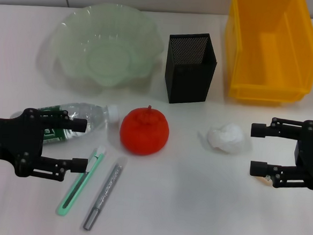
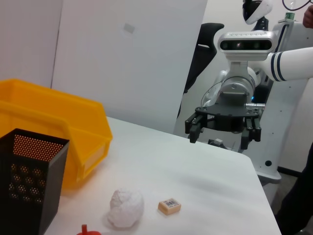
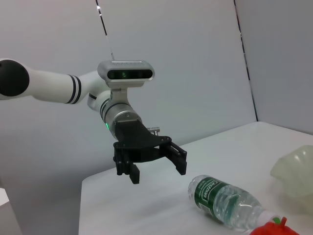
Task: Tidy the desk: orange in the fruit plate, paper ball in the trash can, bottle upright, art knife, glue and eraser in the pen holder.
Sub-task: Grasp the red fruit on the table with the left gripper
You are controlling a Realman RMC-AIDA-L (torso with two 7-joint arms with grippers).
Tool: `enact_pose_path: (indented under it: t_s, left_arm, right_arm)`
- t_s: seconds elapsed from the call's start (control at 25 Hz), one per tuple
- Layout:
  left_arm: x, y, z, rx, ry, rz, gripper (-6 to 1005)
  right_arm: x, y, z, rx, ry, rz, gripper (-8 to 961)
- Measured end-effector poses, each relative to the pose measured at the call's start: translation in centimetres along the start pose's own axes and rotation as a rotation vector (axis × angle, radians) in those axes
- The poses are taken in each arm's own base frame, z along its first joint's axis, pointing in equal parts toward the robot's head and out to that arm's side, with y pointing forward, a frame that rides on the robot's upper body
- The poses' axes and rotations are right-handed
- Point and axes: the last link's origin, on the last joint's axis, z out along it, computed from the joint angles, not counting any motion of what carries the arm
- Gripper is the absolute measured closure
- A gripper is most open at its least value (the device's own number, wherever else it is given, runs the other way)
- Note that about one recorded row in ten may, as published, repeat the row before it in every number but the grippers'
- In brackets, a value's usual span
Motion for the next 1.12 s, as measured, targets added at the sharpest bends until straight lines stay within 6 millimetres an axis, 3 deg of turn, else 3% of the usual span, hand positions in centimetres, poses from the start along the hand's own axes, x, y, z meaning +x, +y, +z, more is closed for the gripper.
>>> enact_pose_path:
  t_s: [0.72,1.12]
  left_arm:
    - [-0.1,-0.3,-0.1,0.021,-0.009,0.013,157]
    - [1.2,-0.8,-0.3,0.087,0.076,0.079,163]
  right_arm:
    - [0.1,-0.2,0.5,0.012,-0.005,0.004,163]
    - [-0.2,-0.7,0.0,0.048,0.013,0.034,164]
